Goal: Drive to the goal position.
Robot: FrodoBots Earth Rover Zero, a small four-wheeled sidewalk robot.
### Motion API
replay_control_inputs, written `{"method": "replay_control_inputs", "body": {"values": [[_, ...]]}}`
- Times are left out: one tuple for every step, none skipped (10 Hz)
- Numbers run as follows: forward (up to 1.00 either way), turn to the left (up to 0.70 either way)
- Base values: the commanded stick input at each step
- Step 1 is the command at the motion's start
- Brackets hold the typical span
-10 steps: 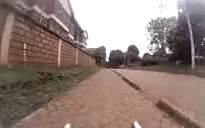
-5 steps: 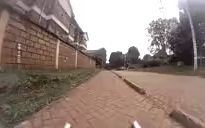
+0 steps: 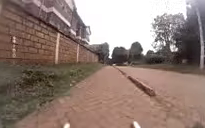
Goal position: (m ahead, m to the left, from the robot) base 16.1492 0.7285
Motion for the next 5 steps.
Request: {"method": "replay_control_inputs", "body": {"values": [[0.7,0.11],[0.7,0.06],[0.7,0.02],[0.64,-0.05],[0.56,-0.33]]}}
